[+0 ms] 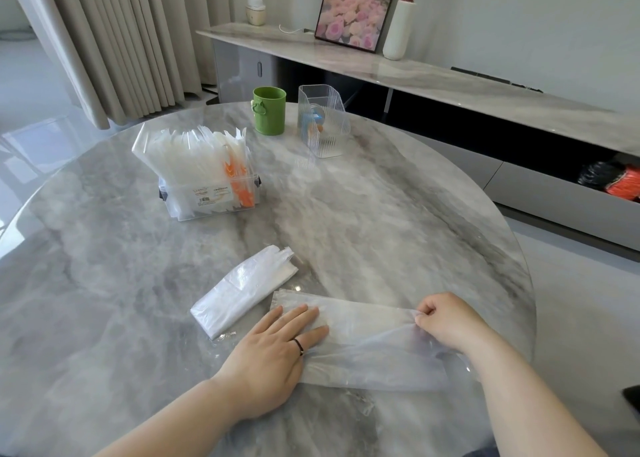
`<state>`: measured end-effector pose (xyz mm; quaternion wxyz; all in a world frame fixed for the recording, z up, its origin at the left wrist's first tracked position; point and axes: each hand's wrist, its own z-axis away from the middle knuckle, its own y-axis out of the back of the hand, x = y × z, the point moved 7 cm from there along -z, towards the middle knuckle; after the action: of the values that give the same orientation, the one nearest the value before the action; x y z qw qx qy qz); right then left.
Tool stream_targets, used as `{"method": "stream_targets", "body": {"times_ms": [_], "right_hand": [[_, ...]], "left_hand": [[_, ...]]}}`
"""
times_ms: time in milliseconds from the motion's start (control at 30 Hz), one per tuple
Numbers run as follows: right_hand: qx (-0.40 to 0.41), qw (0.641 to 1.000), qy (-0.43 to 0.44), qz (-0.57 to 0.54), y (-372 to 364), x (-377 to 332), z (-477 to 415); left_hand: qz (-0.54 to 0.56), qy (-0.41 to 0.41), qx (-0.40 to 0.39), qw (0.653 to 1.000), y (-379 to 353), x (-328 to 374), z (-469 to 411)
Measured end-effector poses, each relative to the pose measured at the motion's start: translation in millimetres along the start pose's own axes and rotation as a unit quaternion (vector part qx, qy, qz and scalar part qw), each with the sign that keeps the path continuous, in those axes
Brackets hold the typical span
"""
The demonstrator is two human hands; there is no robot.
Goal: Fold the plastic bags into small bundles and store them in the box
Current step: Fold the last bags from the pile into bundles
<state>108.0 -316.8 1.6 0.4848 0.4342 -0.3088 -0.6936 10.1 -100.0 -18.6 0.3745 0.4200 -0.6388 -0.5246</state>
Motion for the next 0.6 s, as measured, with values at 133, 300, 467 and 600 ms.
{"method": "stream_targets", "body": {"times_ms": [133,300,467,600], "right_hand": [[0.062,0.992,-0.065,0.092,23,13,4],[0.156,0.959,-0.159,0.175,52,28,23],[0.258,0.950,0.133,0.111,13,-50,49],[0.124,0.952,0.275,0.060,-64,-101,76]], "left_hand": [[-0.011,-0.002,0.000,1.000,-1,2,0],[-0.020,-0.007,0.000,1.000,-1,2,0],[-0.036,-0.017,-0.009,0.999,0,4,-1],[-0.038,-0.030,-0.013,0.999,-1,5,0]]}}
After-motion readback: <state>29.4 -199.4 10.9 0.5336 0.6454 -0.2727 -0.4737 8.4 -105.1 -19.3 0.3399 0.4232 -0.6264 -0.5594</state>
